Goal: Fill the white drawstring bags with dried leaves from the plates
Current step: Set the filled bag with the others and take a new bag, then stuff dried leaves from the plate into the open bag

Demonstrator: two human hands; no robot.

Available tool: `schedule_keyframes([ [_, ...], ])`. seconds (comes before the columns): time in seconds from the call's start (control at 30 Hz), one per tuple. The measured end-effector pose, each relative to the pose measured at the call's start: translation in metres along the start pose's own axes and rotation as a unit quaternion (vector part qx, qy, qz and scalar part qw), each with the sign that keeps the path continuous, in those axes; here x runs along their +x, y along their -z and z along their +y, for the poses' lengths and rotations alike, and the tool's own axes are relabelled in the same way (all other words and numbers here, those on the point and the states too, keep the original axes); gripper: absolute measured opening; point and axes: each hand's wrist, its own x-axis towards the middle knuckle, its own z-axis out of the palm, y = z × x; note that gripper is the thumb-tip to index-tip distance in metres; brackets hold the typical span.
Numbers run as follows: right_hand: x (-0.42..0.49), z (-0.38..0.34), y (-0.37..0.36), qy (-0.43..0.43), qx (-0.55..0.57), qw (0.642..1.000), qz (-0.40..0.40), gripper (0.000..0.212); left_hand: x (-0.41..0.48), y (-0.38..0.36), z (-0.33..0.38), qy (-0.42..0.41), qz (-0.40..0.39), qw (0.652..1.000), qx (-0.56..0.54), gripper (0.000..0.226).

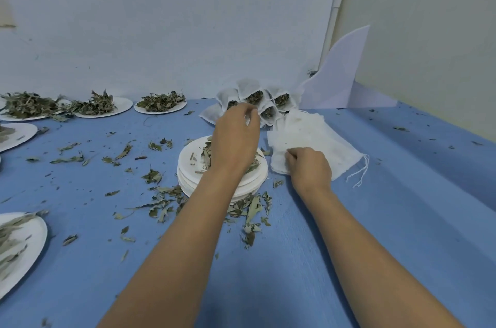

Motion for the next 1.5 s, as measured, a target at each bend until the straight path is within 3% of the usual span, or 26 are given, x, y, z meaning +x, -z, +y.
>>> schedule_keyframes([
  [0.2, -0.003, 0.000, 0.005, 0.021, 0.251, 0.956, 0.148, 0.024, 0.001, -0.021, 0.018, 0.084, -0.037, 0.993, -0.071, 0.022],
  [0.37, -0.005, -0.001, 0.004, 0.085, 0.336, 0.923, 0.166, 0.023, 0.012, -0.034, 0.026, 0.233, -0.080, 0.953, -0.178, 0.040],
  [0.5, -0.006, -0.004, 0.004, 0.123, 0.362, 0.906, 0.180, 0.024, 0.021, -0.035, 0.027, 0.199, -0.099, 0.971, -0.085, 0.035],
  [0.6, -0.009, -0.010, 0.009, 0.102, 0.412, 0.883, 0.202, 0.020, 0.026, -0.027, 0.026, 0.187, -0.053, 0.978, -0.081, 0.036],
  [0.7, -0.012, -0.021, 0.016, 0.129, 0.372, 0.890, 0.228, 0.019, 0.031, -0.008, 0.019, 0.215, 0.039, 0.968, -0.127, 0.041],
  [0.77, -0.013, -0.034, 0.022, 0.171, 0.339, 0.895, 0.234, 0.020, 0.034, 0.007, 0.012, 0.222, 0.084, 0.957, -0.165, 0.031],
  [0.83, -0.015, -0.053, 0.028, 0.162, 0.368, 0.890, 0.216, 0.024, 0.037, 0.024, 0.006, 0.240, 0.124, 0.934, -0.233, 0.025],
  [0.93, -0.014, -0.087, 0.038, 0.014, 0.498, 0.852, 0.159, 0.027, 0.037, 0.050, -0.001, 0.282, 0.177, 0.872, -0.359, 0.033],
  [1.0, -0.009, -0.104, 0.042, -0.071, 0.553, 0.828, 0.064, 0.037, 0.035, 0.063, -0.005, 0.302, 0.200, 0.830, -0.424, 0.033],
  [1.07, -0.008, -0.118, 0.043, -0.093, 0.603, 0.790, -0.066, 0.031, 0.032, 0.073, -0.011, 0.313, 0.219, 0.806, -0.453, 0.033],
  [1.17, -0.016, -0.132, 0.034, -0.052, 0.612, 0.774, -0.154, 0.015, 0.028, 0.082, -0.020, 0.319, 0.226, 0.801, -0.453, 0.031],
  [1.27, -0.022, -0.140, 0.025, -0.023, 0.622, 0.769, -0.142, 0.009, 0.023, 0.085, -0.033, 0.318, 0.223, 0.827, -0.406, 0.027],
  [1.33, -0.021, -0.144, 0.026, -0.037, 0.654, 0.741, -0.145, 0.017, 0.020, 0.085, -0.040, 0.313, 0.224, 0.839, -0.384, 0.018],
  [1.43, -0.019, -0.146, 0.033, -0.048, 0.690, 0.699, -0.181, 0.023, 0.017, 0.085, -0.047, 0.312, 0.249, 0.828, -0.394, 0.016],
  [1.5, -0.018, -0.145, 0.036, -0.028, 0.667, 0.712, -0.217, 0.017, 0.017, 0.084, -0.050, 0.310, 0.262, 0.817, -0.408, 0.017],
])
